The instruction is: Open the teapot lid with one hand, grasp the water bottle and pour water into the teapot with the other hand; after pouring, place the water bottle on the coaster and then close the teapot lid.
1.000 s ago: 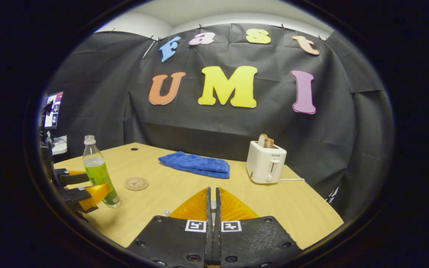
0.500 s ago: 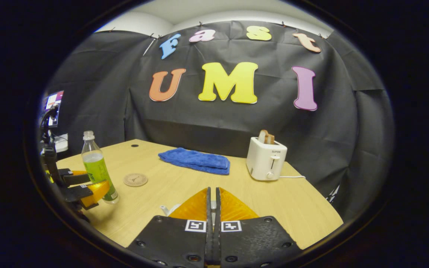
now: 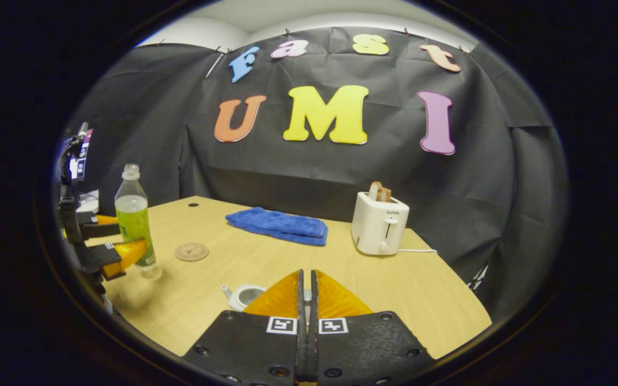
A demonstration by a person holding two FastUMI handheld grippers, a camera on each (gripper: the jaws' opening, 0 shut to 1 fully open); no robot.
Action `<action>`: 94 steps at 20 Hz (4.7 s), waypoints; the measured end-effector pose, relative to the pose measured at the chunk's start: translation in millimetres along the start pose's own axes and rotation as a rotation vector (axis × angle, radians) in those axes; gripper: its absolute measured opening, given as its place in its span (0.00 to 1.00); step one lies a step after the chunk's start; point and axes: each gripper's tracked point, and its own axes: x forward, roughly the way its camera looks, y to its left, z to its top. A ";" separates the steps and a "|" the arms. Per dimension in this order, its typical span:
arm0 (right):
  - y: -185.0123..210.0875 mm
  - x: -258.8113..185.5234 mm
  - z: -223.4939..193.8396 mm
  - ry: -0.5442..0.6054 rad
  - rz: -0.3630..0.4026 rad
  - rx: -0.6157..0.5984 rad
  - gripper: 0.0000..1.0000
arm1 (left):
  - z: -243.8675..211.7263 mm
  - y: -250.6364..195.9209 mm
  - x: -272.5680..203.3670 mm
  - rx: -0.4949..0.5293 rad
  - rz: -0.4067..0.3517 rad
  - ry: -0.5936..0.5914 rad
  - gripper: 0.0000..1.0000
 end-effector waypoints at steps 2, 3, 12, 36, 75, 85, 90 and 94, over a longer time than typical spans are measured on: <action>-5.7 0.1 -3.8 0.006 0.002 0.004 0.00 | 6.8 7.4 -1.0 0.100 0.027 0.001 0.75; -8.6 -1.1 -4.5 0.008 0.000 0.004 0.00 | 11.5 11.4 -0.9 0.154 0.045 0.000 0.75; -39.1 -7.1 -16.8 0.013 -0.014 0.012 0.00 | 21.7 -7.3 4.3 0.526 0.088 0.051 0.75; -89.2 -10.8 -50.2 0.032 -0.022 0.032 0.00 | 19.2 -85.6 19.1 1.338 0.038 0.130 0.74; -93.3 -11.7 -62.8 0.046 0.000 0.056 0.00 | 66.9 -96.1 23.9 1.780 0.136 0.064 0.74; -92.3 -13.9 -60.2 0.045 -0.004 0.045 0.00 | 64.4 -93.9 24.5 1.770 0.130 0.065 0.74; -92.3 -14.1 -59.6 0.045 -0.003 0.045 0.00 | 64.9 -93.9 28.5 1.749 0.127 0.053 0.74; -93.1 -15.9 -56.2 0.042 -0.010 0.043 0.00 | 56.4 -92.5 32.2 1.670 0.106 0.055 0.74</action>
